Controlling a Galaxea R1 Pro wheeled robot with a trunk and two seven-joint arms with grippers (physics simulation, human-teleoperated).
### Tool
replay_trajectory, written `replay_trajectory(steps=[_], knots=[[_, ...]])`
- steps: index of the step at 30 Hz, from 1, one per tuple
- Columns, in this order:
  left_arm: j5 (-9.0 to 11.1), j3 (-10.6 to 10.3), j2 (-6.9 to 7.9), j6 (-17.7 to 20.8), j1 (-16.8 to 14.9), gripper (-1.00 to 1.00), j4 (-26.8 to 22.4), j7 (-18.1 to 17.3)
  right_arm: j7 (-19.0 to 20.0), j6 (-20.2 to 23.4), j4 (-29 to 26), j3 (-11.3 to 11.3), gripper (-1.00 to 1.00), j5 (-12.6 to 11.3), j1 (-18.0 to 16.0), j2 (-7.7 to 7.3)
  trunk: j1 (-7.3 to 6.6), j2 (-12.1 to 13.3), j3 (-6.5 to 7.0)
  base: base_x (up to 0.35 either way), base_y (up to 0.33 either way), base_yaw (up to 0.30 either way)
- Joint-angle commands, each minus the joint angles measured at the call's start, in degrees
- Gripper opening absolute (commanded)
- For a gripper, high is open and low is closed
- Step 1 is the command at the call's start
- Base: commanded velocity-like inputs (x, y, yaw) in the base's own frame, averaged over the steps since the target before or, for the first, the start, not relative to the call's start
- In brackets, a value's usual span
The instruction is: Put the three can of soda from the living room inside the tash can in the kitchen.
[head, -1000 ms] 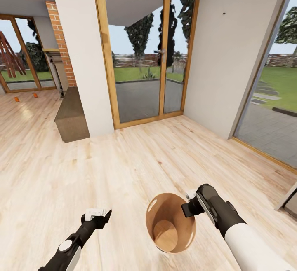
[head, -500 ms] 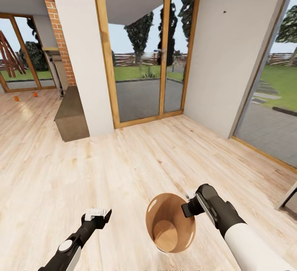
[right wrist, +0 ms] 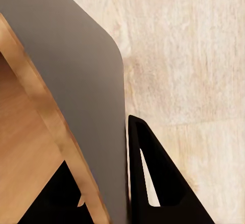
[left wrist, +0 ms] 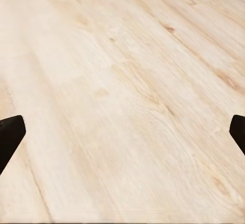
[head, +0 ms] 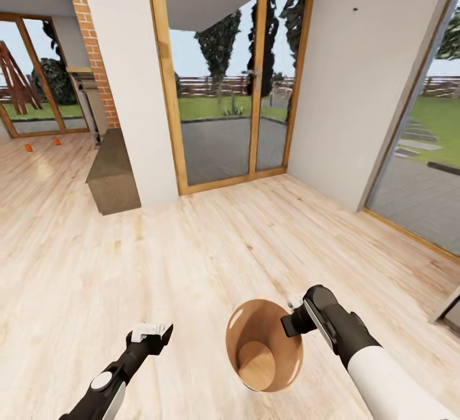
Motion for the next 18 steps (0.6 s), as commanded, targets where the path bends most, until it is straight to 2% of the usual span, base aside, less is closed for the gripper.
replay_trajectory(steps=[1,18], knots=[[0.0,0.0,0.0,0.0,0.0,1.0,0.0,0.0,0.2,0.2,0.0,0.0,-1.0,-1.4,0.0,0.02,0.0,0.0,-0.08,0.0,0.0,0.115],[0.0,-0.1,0.0,0.0,0.0,1.0,0.1,0.0,0.2,0.2,0.0,0.0,-1.0,-1.4,0.0,0.1,0.0,0.0,-1.08,0.0,0.0,0.189]])
